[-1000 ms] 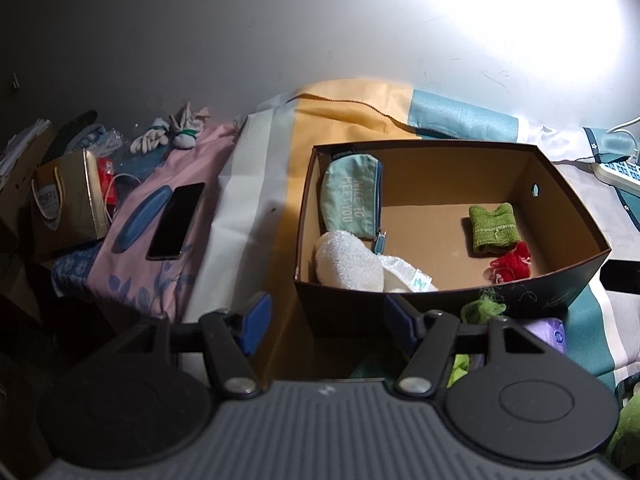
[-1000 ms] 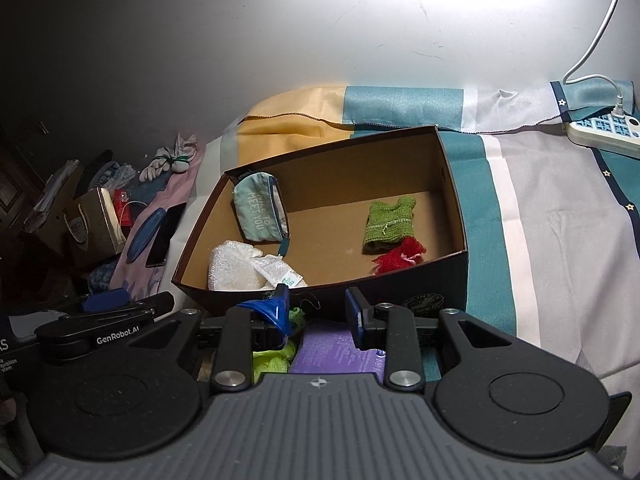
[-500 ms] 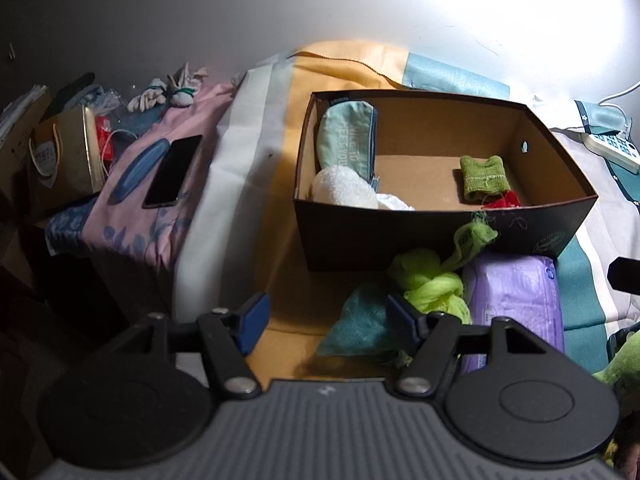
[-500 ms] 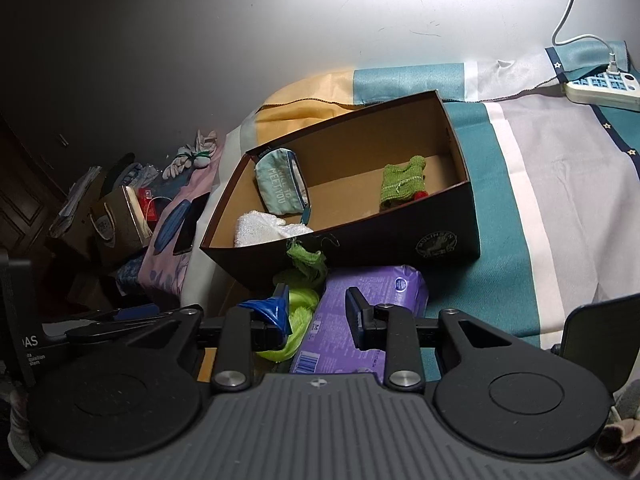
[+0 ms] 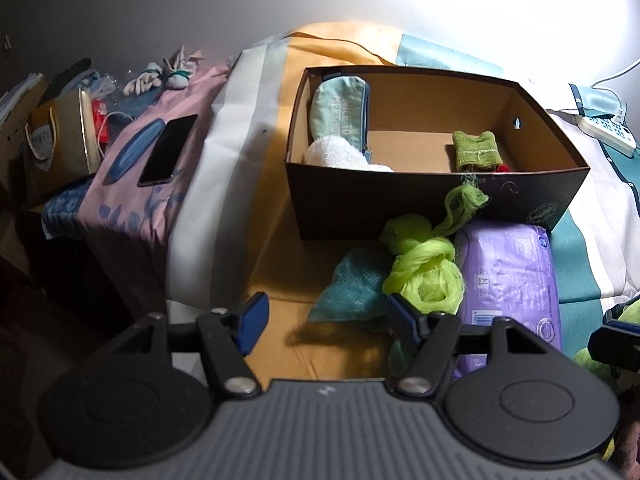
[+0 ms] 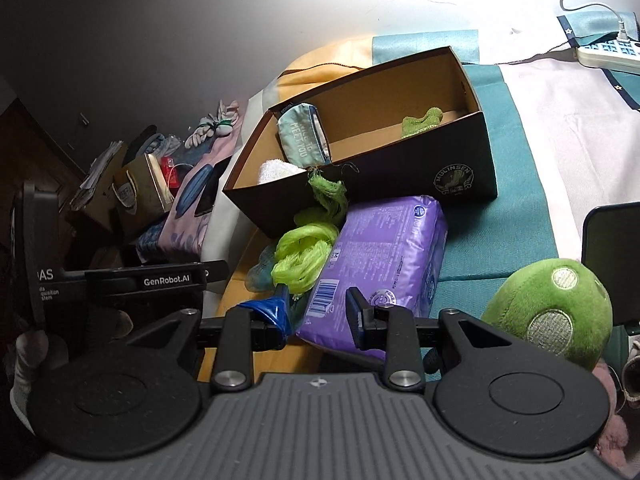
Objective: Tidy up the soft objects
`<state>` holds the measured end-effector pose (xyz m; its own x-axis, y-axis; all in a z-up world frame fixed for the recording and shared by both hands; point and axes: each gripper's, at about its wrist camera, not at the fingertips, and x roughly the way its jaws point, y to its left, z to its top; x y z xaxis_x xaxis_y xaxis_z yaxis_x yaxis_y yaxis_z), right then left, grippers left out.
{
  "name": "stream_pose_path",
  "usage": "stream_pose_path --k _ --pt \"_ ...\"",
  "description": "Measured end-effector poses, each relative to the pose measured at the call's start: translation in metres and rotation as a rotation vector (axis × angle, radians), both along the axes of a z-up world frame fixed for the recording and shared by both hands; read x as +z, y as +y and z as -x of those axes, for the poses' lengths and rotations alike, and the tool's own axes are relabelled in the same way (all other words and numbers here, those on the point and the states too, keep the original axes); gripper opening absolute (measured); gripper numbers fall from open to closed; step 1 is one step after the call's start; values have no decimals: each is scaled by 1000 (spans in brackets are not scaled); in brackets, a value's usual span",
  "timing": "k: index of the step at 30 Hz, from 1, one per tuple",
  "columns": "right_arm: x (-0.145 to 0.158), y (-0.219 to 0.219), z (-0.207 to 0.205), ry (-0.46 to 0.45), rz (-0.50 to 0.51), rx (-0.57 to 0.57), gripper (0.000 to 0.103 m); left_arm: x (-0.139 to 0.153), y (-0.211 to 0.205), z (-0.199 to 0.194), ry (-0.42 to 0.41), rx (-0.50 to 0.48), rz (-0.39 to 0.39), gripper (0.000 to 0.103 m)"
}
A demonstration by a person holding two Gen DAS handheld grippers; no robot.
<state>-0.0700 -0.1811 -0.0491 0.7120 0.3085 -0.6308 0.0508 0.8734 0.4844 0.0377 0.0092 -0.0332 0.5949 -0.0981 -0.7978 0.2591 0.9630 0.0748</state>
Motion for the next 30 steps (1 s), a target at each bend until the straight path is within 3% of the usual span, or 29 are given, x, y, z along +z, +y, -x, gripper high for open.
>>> stream_pose_path --k 21,30 --pt "-29 0 26 89 6 22 14 -33 9 11 90 1 -40 69" --pt "-39 -9 36 130 -11 8 14 -46 28 17 140 -23 79 69"
